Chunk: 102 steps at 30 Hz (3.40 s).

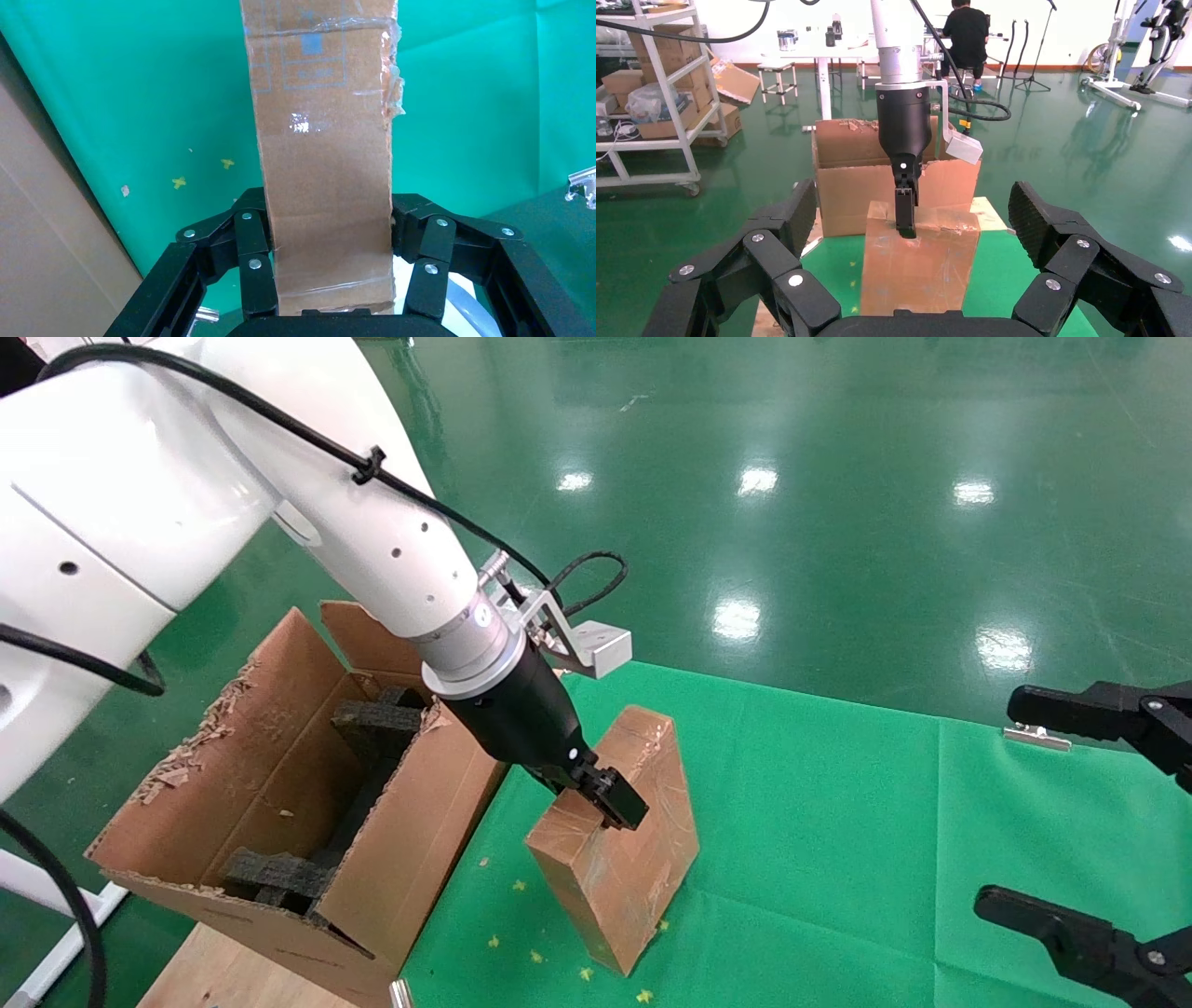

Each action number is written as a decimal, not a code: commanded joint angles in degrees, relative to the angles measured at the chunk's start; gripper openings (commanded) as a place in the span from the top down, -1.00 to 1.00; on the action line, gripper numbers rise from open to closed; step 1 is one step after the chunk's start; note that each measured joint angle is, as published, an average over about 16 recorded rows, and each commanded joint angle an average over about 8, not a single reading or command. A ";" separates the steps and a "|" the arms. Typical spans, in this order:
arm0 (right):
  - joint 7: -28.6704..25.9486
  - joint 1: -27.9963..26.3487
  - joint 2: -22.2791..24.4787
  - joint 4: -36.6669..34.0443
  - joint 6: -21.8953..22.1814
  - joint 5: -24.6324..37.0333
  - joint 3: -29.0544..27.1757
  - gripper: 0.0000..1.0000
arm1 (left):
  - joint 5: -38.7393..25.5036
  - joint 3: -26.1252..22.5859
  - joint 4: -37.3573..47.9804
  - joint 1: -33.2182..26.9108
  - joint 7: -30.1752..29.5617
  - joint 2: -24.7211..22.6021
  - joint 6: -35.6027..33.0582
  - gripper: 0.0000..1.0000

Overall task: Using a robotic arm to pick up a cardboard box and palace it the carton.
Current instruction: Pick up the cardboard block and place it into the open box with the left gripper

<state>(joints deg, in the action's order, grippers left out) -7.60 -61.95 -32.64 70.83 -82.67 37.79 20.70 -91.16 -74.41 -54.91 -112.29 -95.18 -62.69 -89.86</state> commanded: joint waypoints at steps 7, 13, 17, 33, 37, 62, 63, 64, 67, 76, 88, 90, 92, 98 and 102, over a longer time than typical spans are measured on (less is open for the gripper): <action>0.00 0.00 0.00 0.00 0.00 0.00 0.00 -1.00 | 1.09 0.85 -0.25 -1.96 1.22 0.82 0.84 1.00; 0.00 0.00 0.00 0.00 0.00 0.00 0.00 -1.00 | 2.73 3.93 1.13 -7.56 5.36 4.13 2.15 1.00; 0.00 0.00 0.00 0.00 0.00 0.00 0.00 -1.00 | 3.08 6.14 4.14 -12.53 9.13 6.91 2.58 1.00; 0.00 0.00 0.00 0.00 0.00 0.00 0.00 -1.00 | -8.74 4.56 16.73 -27.28 21.04 18.13 1.15 1.00; 0.00 0.00 0.00 0.00 0.00 0.00 0.00 -1.00 | -11.71 2.66 18.86 -27.18 23.66 21.38 0.85 1.00; 0.00 0.00 0.00 0.00 0.00 0.00 0.01 -1.00 | -11.55 -0.52 33.98 -11.84 44.55 28.25 12.12 1.00; 0.00 0.00 0.00 0.00 0.00 0.00 0.01 -1.00 | -11.33 -0.46 34.94 -11.35 45.09 28.06 12.56 1.00; 0.00 0.00 0.00 0.00 0.00 0.00 0.01 -1.00 | -11.09 -0.38 35.89 -10.89 45.59 27.86 12.97 1.00; 0.00 0.00 0.00 0.00 0.00 -0.01 0.01 -1.00 | -10.37 -0.12 38.61 -9.58 47.00 27.22 14.11 1.00; 0.00 0.00 0.00 0.00 0.00 -0.01 0.01 -1.00 | -8.78 0.51 45.23 -5.35 49.83 24.66 17.55 1.00; 0.00 0.00 0.00 0.00 0.00 -0.01 0.01 -1.00 | -7.83 0.97 50.49 -0.61 51.67 21.14 22.52 1.00; 0.00 0.00 0.00 0.00 0.00 -0.01 0.01 -1.00 | -7.70 1.04 51.04 0.09 51.87 20.59 22.98 1.00; 0.01 0.00 0.00 0.00 0.00 -0.01 0.01 -1.00 | -7.51 1.15 51.55 0.78 52.05 20.11 23.36 1.00; 0.01 0.00 0.00 0.00 0.00 -0.01 0.01 -1.00 | -6.60 1.75 52.94 2.63 52.21 19.16 24.57 1.00; 0.01 0.00 0.00 0.00 0.00 -0.01 0.01 -1.00 | -6.11 2.07 53.64 3.86 52.11 18.61 25.59 1.00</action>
<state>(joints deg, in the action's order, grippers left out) -7.60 -61.95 -32.64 70.83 -82.67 37.78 20.71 -97.25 -72.33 -1.36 -108.40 -43.11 -44.02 -64.17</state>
